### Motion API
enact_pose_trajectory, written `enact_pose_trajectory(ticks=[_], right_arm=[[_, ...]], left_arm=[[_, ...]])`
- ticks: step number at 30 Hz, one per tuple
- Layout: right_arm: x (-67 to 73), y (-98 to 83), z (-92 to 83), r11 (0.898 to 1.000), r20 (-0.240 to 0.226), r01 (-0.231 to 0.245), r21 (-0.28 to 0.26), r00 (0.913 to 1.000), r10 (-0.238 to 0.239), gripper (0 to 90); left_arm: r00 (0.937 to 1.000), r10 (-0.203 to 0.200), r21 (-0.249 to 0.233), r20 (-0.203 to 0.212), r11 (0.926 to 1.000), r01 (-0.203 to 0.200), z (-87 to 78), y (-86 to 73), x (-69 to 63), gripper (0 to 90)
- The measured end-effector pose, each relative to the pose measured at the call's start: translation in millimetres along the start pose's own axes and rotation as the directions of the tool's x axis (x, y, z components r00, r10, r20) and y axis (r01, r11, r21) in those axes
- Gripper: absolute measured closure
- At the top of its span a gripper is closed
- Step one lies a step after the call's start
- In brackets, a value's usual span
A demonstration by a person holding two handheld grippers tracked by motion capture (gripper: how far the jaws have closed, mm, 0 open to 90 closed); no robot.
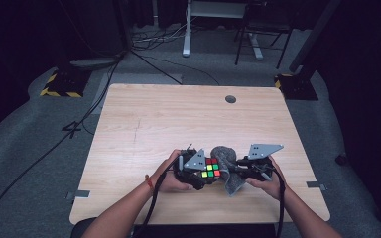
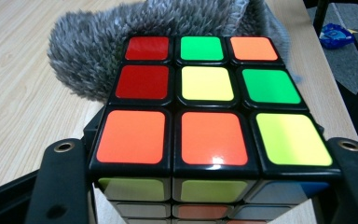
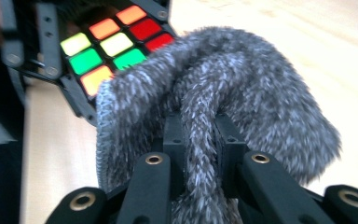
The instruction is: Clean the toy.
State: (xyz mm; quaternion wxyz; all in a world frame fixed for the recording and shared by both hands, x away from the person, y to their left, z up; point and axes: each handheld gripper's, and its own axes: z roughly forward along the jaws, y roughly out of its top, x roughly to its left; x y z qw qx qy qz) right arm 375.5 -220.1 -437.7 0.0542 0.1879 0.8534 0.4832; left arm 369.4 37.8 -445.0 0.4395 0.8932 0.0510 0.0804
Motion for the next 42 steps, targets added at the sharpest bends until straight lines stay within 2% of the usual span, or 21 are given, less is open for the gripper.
enact_pose_trajectory(ticks=[1, 3, 5, 6, 7, 10, 14, 18, 22, 24, 27, 29, 30, 32, 34, 36, 40, 41, 42], right_arm=[[0.9, 0.2, 1.5, 1.000, 0.003, 0.008, 0.006, 1.0000, -0.008, 78.8], [3.5, 1.2, 2.2, 1.000, -0.028, 0.010, -0.015, 0.9995, -0.010, 78.8], [7.0, 2.2, 3.0, 1.000, -0.022, 0.028, -0.012, 0.9993, -0.029, 78.9], [7.7, 2.2, 2.5, 0.999, -0.046, 0.019, -0.033, 0.9987, -0.020, 79.0], [8.5, 3.2, 2.0, 0.999, -0.066, 0.011, -0.051, 0.9977, -0.014, 79.0], [15.4, 8.0, 2.1, 0.997, -0.067, 0.045, -0.058, 0.9965, -0.049, 79.0], [17.7, 9.8, -0.3, 0.996, -0.067, 0.053, -0.075, 0.9961, -0.058, 79.0], [20.3, 10.6, -1.1, 0.995, -0.036, 0.079, -0.060, 0.9961, -0.081, 78.9], [12.9, 2.8, 4.0, 0.999, -0.015, 0.043, -0.010, 0.9989, -0.043, 78.8], [8.3, -1.4, 7.1, 1.000, -0.004, 0.023, 0.019, 0.9997, -0.023, 78.9], [2.9, -6.3, 10.7, 0.998, 0.009, 0.005, 0.055, 0.9999, -0.005, 78.9], [3.4, -5.6, 9.2, 0.999, 0.008, 0.003, 0.037, 1.0000, -0.003, 78.8], [5.0, -3.4, 7.2, 1.000, 0.010, 0.012, 0.024, 0.9999, -0.012, 78.8], [10.8, 3.8, 1.0, 0.999, -0.017, 0.024, -0.034, 0.9996, -0.025, 78.8], [17.3, 10.6, -2.3, 0.997, -0.018, 0.054, -0.058, 0.9983, -0.055, 78.8], [22.6, 16.8, -5.6, 0.993, -0.023, 0.076, -0.091, 0.9966, -0.079, 78.8], [23.6, 18.9, -4.0, 0.994, -0.001, 0.087, -0.072, 0.9962, -0.087, 78.8], [20.8, 15.7, -0.5, 0.996, 0.020, 0.087, -0.034, 0.9961, -0.086, 78.8], [20.8, 15.7, -0.5, 0.996, 0.020, 0.087, -0.034, 0.9961, -0.086, 78.8]], left_arm=[[1.0000, 0.002, 0.009, 0.002, 1.0000, -0.002, 1.1, -0.5, 0.3, 32.9], [1.0000, -0.002, 0.024, 0.006, 0.9997, 0.001, 3.4, -1.5, 0.2, 32.6], [1.0000, 0.003, 0.029, 0.006, 0.9996, -0.003, 3.8, -1.4, 0.3, 31.6], [0.9999, 0.006, 0.042, 0.013, 0.9991, -0.006, 4.6, -1.0, -0.2, 32.6], [0.9998, 0.017, 0.050, 0.009, 0.9986, -0.018, 6.1, -0.7, -1.3, 32.8], [0.9991, 0.042, 0.080, -0.007, 0.9959, -0.042, 8.7, -0.5, -4.8, 33.2], [0.9990, 0.044, 0.073, -0.014, 0.9964, -0.042, 7.1, 0.1, -4.2, 33.4], [0.9994, 0.028, 0.062, -0.021, 0.9977, -0.027, 5.8, 1.2, -3.0, 33.5], [0.9996, 0.010, 0.029, -0.025, 0.9995, -0.009, 1.0, 2.0, 0.3, 33.6], [0.9993, 0.009, 0.015, -0.037, 0.9998, -0.009, -2.5, 3.6, 0.9, 33.6], [0.9994, 0.011, 0.000, -0.032, 0.9999, -0.011, -5.7, 5.1, 1.4, 33.6], [0.9992, 0.009, -0.001, -0.039, 1.0000, -0.009, -5.5, 5.0, 1.4, 33.6], [0.9995, 0.002, -0.005, -0.031, 1.0000, -0.002, -5.0, 4.5, 1.8, 33.6], [0.9993, 0.016, 0.005, -0.035, 0.9999, -0.015, -3.6, 4.3, 0.7, 33.6], [0.9997, 0.011, 0.004, -0.023, 0.9999, -0.011, -2.5, 4.0, 0.2, 33.6], [0.9994, 0.017, 0.013, -0.030, 0.9998, -0.016, -1.4, 3.6, -0.3, 33.6], [0.9994, 0.018, 0.016, -0.030, 0.9997, -0.017, -1.3, 3.5, -0.6, 33.6], [0.9997, 0.007, 0.003, -0.022, 1.0000, -0.007, -2.5, 3.3, -0.1, 33.6], [0.9998, 0.005, -0.001, -0.022, 1.0000, -0.005, -3.2, 3.3, 0.1, 33.6]])
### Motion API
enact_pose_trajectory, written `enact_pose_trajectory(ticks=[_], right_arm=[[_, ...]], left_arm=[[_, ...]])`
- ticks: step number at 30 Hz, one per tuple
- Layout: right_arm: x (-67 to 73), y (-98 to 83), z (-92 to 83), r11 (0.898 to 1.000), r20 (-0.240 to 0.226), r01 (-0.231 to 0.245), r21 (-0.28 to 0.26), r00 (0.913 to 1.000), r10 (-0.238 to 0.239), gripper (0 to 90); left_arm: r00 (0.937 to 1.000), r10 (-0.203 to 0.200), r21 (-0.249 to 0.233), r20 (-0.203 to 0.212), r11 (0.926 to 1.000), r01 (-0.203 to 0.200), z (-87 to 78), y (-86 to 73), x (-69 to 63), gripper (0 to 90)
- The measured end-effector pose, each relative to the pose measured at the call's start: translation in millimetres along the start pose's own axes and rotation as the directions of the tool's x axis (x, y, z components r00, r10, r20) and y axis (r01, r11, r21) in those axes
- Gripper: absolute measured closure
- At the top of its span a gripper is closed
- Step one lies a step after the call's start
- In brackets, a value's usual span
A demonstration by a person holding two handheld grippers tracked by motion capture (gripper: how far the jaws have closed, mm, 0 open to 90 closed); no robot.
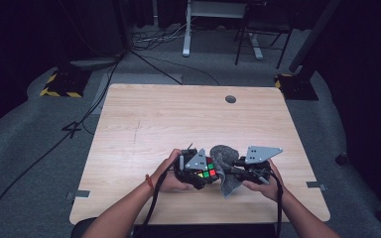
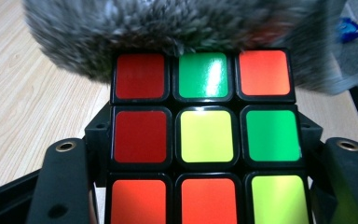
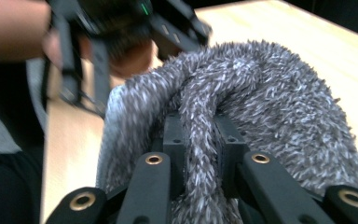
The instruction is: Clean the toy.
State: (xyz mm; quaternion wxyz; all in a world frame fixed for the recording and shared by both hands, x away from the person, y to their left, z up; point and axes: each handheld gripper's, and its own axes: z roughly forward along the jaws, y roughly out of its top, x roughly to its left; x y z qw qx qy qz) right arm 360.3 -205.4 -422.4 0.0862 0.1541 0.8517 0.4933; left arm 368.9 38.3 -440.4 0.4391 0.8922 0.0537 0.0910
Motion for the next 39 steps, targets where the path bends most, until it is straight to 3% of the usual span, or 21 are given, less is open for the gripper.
enact_pose_trajectory(ticks=[5, 8, 15, 18, 21, 24, 30, 33, 39], right_arm=[[-13.1, -14.2, 7.5, 0.996, 0.013, -0.064, 0.069, 0.9979, 0.064, 78.8], [-16.0, -16.9, 10.2, 0.991, 0.035, -0.057, 0.120, 0.9980, 0.053, 78.8], [-15.7, -25.8, 22.0, 0.983, 0.001, -0.077, 0.169, 0.9969, 0.078, 78.7], [-13.9, -23.6, 20.6, 0.988, -0.028, -0.078, 0.130, 0.9962, 0.082, 78.7], [-12.4, -20.6, 16.0, 0.992, -0.029, -0.076, 0.099, 0.9964, 0.079, 78.8], [-14.3, -21.4, 12.0, 0.993, -0.052, -0.100, 0.067, 0.9932, 0.104, 78.9], [-14.9, -18.4, 3.4, 0.996, -0.042, -0.088, 0.033, 0.9951, 0.089, 79.0], [-14.1, -15.1, -4.0, 0.995, -0.073, -0.097, -0.016, 0.9928, 0.095, 79.1], [0.7, -2.1, -4.5, 0.999, -0.088, -0.023, -0.048, 0.9960, 0.019, 79.1]], left_arm=[[1.0000, 0.004, -0.021, -0.004, 0.9998, -0.004, -3.9, 1.9, 0.8, 33.6], [1.0000, -0.004, -0.039, 0.000, 0.9992, 0.004, -5.9, 2.5, 2.0, 33.6], [1.0000, 0.001, -0.065, 0.008, 0.9979, 0.000, -8.3, 3.5, 1.3, 33.6], [0.9999, 0.000, -0.056, 0.012, 0.9984, 0.001, -6.3, 1.7, 0.9, 33.6], [0.9998, -0.010, -0.071, 0.018, 0.9974, 0.012, -6.3, -0.1, 3.3, 33.5], [0.9995, -0.014, -0.078, 0.030, 0.9968, 0.016, -6.2, -2.5, 5.7, 33.4], [0.9999, 0.006, -0.001, -0.008, 1.0000, -0.006, 0.2, -5.7, 4.6, 33.3], [0.9998, 0.018, 0.037, -0.006, 0.9992, -0.018, 5.1, -8.0, 3.7, 33.4], [0.9989, 0.047, 0.079, -0.010, 0.9958, -0.046, 14.9, -6.2, -2.4, 33.5]])
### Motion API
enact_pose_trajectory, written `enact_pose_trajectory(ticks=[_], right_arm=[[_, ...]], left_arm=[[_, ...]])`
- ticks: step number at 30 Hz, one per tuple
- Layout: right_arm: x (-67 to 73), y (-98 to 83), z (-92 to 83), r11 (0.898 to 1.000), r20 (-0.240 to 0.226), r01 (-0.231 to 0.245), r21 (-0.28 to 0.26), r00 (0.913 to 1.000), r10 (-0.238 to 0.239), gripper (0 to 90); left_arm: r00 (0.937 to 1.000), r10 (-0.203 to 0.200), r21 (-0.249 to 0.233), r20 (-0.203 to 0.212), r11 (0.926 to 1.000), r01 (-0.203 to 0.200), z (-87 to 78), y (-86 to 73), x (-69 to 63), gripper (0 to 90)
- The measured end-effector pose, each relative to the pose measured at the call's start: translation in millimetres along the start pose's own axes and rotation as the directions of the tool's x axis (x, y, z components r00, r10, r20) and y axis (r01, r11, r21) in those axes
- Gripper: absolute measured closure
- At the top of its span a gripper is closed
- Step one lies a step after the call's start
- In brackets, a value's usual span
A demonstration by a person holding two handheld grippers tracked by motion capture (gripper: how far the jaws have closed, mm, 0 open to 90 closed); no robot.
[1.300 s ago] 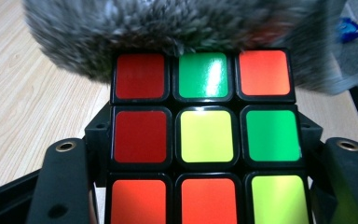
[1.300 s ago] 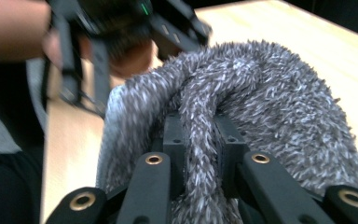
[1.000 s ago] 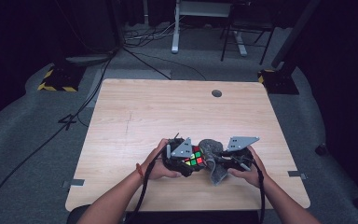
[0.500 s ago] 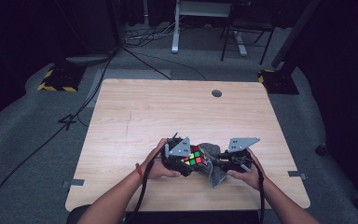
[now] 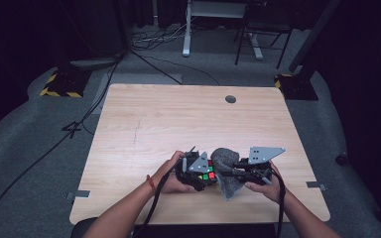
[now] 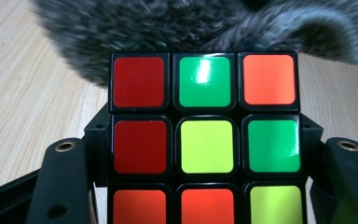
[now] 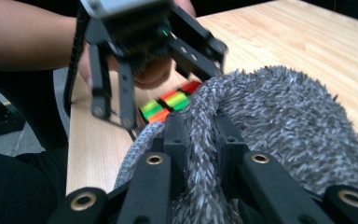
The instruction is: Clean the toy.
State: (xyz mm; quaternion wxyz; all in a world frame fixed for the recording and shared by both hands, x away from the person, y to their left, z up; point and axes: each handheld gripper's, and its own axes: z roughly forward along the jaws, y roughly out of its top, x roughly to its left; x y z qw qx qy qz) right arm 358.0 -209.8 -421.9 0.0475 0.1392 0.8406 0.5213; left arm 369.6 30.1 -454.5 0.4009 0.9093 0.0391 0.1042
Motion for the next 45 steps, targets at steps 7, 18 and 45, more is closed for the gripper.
enact_pose_trajectory(ticks=[7, 18, 45], right_arm=[[2.6, 1.2, 2.5, 1.000, 0.013, 0.019, 0.020, 0.9997, -0.020, 79.1], [-10.9, -14.5, 7.8, 0.990, 0.078, -0.039, 0.133, 0.9965, 0.029, 79.2], [-15.4, -15.6, 11.3, 0.984, 0.075, -0.038, 0.173, 0.9969, 0.025, 79.1]], left_arm=[[0.9998, -0.021, -0.030, 0.006, 0.9993, 0.021, -5.4, -0.6, 2.0, 33.6], [0.9987, -0.044, -0.130, 0.025, 0.9904, 0.047, -21.4, 4.6, 5.7, 33.6], [0.9993, -0.035, -0.106, 0.009, 0.9937, 0.036, -16.9, 3.5, 4.9, 33.6]])
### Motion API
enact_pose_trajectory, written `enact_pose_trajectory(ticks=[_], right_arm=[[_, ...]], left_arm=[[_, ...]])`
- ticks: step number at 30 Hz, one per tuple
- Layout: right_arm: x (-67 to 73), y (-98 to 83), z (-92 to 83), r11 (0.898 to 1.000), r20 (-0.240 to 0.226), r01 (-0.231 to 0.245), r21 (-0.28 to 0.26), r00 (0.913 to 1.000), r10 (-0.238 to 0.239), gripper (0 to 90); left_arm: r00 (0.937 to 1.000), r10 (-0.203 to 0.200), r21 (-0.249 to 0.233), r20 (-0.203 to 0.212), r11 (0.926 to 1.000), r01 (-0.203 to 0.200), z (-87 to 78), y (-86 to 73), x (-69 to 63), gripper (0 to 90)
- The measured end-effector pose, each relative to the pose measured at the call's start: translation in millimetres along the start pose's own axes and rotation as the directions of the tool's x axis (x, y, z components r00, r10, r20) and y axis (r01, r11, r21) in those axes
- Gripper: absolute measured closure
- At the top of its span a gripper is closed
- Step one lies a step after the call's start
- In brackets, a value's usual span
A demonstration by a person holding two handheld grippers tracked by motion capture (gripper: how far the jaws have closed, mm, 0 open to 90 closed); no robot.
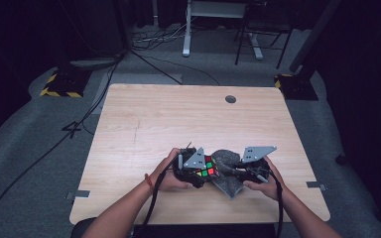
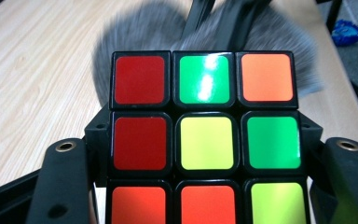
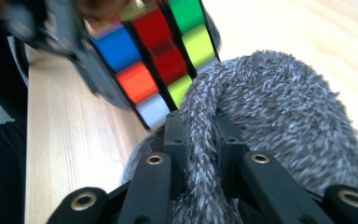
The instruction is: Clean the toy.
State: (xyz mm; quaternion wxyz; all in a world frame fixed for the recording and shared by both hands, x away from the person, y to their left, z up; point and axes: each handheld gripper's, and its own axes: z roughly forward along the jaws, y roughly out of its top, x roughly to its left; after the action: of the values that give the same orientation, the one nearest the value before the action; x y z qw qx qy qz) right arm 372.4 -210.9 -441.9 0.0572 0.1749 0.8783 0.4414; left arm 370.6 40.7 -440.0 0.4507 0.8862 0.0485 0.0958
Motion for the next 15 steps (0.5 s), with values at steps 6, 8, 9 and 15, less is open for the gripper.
enact_pose_trajectory(ticks=[6, 8, 9, 15], right_arm=[[-3.1, -3.0, 1.1, 0.999, -0.051, -0.029, -0.046, 0.9983, 0.027, 79.0], [-1.9, -2.5, -1.4, 0.997, -0.056, -0.027, -0.072, 0.9982, 0.023, 79.0], [-4.7, -4.7, -4.1, 0.991, -0.097, -0.066, -0.114, 0.9938, 0.055, 79.1], [-3.1, -1.4, -11.6, 0.984, -0.127, -0.060, -0.168, 0.9912, 0.038, 79.1]], left_arm=[[0.9997, -0.009, -0.053, 0.024, 0.9985, 0.010, -2.6, -0.2, -0.3, 33.5], [0.9976, -0.048, -0.092, 0.050, 0.9944, 0.052, -4.9, -2.6, 3.8, 33.4], [0.9973, -0.050, -0.090, 0.053, 0.9944, 0.055, -4.8, -2.9, 4.9, 33.3], [0.9987, -0.025, -0.053, 0.044, 0.9982, 0.027, -1.6, -3.8, 3.2, 32.9]])
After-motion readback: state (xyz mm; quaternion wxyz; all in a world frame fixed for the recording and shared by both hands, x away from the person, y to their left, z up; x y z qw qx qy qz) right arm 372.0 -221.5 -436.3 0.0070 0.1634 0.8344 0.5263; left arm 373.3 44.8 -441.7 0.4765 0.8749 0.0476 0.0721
